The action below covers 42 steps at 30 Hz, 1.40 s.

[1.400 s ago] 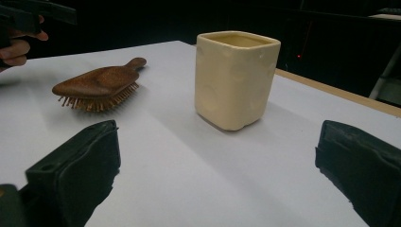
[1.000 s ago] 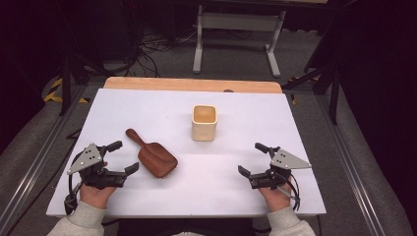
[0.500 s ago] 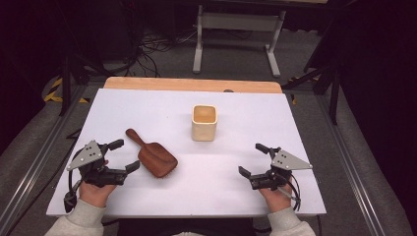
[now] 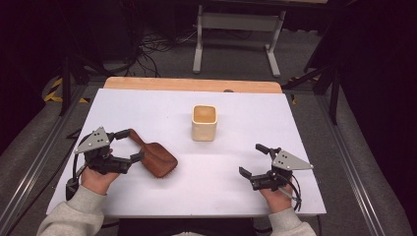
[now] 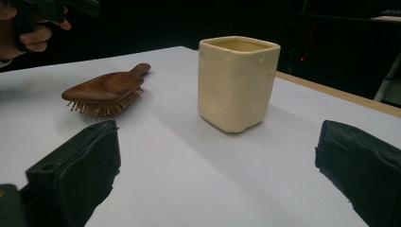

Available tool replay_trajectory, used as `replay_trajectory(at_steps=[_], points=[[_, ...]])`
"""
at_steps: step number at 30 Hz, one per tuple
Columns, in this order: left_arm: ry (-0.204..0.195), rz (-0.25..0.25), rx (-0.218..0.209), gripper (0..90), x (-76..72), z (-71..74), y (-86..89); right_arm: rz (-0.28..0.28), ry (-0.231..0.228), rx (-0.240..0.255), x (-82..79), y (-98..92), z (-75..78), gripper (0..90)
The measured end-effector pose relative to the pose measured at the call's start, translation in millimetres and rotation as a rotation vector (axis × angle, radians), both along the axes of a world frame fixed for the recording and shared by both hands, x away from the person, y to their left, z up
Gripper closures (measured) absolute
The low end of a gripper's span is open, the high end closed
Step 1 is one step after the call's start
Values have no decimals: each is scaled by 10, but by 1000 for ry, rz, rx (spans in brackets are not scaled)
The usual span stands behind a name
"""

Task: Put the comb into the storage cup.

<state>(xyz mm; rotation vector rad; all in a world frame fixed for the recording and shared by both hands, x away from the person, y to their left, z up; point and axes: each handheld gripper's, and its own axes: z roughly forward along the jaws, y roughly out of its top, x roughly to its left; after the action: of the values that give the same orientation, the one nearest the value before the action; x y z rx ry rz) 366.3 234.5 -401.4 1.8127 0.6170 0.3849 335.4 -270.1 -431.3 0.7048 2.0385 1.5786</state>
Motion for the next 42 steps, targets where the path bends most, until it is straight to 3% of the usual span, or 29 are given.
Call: replay_trajectory(at_steps=[5, 13, 20, 27, 34, 42], points=[[22, -10, -18, 94, 100, 19, -6, 6, 3, -4, 1, 10, -4, 17], [36, -20, 8, 121, 262, 64, -47, 12, 2, -15, 4, 18, -11, 19], [72, -53, 13, 346, 355, 109, -49, 13, -3, -36, -1, 21, -10, 21], [82, -58, 105, 878, 425, 145, -59, 15, -3, -38, -2, 17, -9, 23], [120, -51, 203, 900, 584, 197, -85, 17, -5, -35, -5, 7, -5, 23], [175, -33, 348, 900, 770, 173, -146, 13, -3, -34, -7, -10, -2, 23]])
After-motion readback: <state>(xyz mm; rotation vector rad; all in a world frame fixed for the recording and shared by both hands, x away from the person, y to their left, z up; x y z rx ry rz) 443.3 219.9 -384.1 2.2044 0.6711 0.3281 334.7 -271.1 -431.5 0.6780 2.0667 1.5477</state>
